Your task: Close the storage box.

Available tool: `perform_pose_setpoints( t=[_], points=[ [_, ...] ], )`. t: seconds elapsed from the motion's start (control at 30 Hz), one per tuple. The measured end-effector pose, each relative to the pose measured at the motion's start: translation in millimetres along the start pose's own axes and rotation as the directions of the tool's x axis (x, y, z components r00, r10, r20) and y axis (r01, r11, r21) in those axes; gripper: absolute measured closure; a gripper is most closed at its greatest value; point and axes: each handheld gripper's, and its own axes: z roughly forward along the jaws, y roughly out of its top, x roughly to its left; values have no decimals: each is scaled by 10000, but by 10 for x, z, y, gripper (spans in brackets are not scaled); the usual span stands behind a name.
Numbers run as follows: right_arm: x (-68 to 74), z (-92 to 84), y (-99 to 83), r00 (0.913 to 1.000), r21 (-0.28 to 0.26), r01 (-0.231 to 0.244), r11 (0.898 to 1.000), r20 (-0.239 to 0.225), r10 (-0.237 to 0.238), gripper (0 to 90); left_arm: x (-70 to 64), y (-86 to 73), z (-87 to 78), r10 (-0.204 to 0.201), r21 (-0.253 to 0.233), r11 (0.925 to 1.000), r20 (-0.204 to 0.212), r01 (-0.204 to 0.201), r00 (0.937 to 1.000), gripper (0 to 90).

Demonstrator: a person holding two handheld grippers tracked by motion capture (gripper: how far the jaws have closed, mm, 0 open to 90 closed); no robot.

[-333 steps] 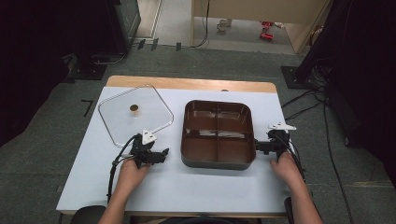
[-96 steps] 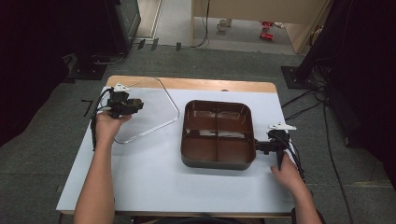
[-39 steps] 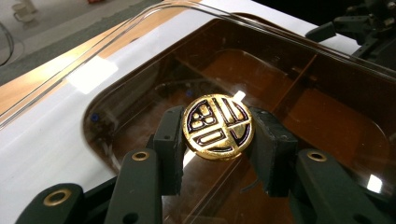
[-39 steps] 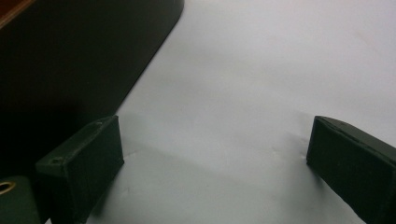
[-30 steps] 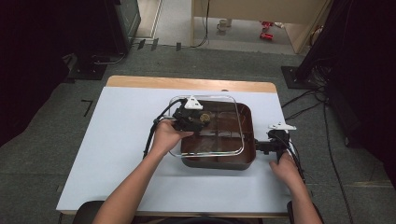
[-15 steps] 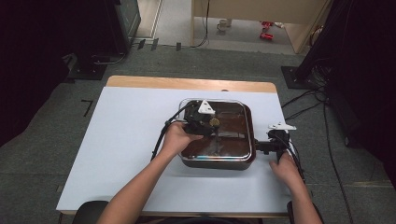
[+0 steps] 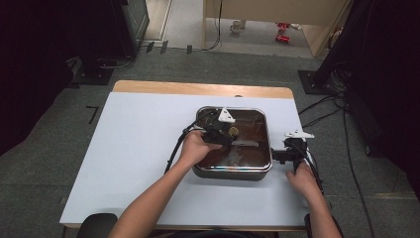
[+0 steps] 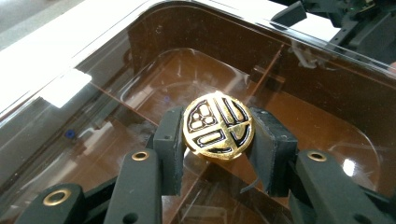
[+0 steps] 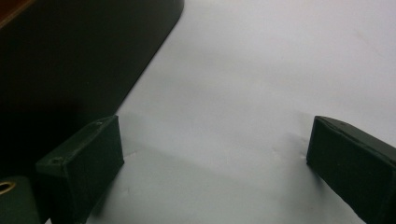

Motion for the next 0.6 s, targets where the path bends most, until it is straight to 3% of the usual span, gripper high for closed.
perform_pose_setpoints(
  t=[0.23, 0.6],
  points=[
    [0, 0, 0, 10000, 3, -4, 10000, 0, 4, 30, 6, -20, -5, 317, 216, 9993, 74, -319, 9995, 593],
    [1, -1, 0, 10000, 5, -8, 10000, 4, 8, 30, 14, -25, 6, 353, 270, 9990, 174, -358, 9992, 569]
  ],
)
